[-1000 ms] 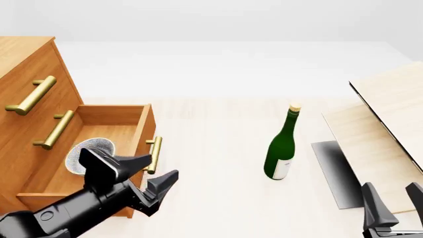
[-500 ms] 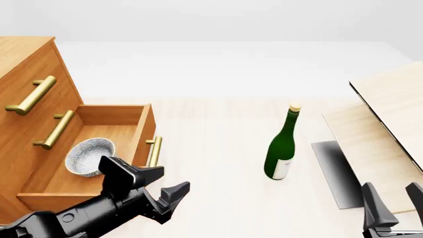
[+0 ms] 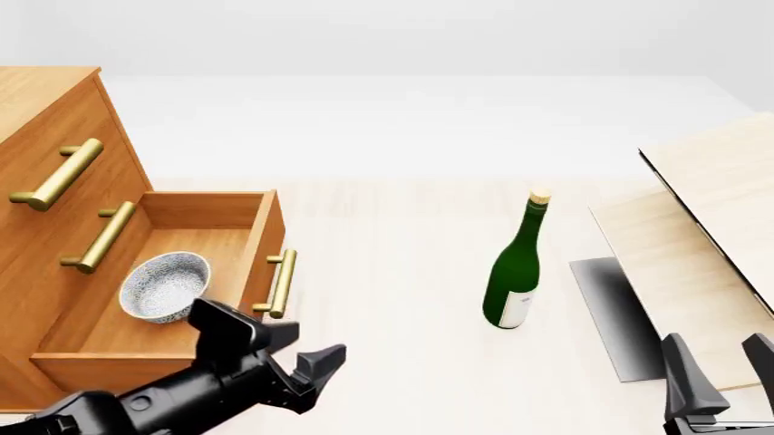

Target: Put the bowl in the bottom drawer of the cabinet and close it.

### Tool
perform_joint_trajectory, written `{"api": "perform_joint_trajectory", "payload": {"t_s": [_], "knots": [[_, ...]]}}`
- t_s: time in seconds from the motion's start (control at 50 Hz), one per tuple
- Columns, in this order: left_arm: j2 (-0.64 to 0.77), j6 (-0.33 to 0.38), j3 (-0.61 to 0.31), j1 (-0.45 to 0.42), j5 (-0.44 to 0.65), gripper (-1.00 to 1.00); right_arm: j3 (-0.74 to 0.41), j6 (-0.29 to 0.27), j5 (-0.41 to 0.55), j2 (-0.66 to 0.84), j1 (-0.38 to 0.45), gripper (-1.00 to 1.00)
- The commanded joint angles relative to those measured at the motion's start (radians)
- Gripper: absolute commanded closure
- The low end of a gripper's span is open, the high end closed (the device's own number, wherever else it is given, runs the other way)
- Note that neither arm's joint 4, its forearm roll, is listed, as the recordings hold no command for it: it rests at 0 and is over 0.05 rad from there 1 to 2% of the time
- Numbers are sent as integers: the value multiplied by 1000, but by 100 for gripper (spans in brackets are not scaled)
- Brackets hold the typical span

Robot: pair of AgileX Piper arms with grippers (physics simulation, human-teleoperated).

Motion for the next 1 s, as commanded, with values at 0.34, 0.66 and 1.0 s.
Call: {"api": "perform_joint_trajectory", "payload": {"t_s": [0.34, 0.66, 1.0], "knots": [[141, -133, 19, 13, -80, -100, 0, 0, 0, 0, 0, -100], [207, -189, 32, 46, -123, -100, 0, 0, 0, 0, 0, -100], [281, -241, 39, 94, -168, -100, 0, 0, 0, 0, 0, -100]]}}
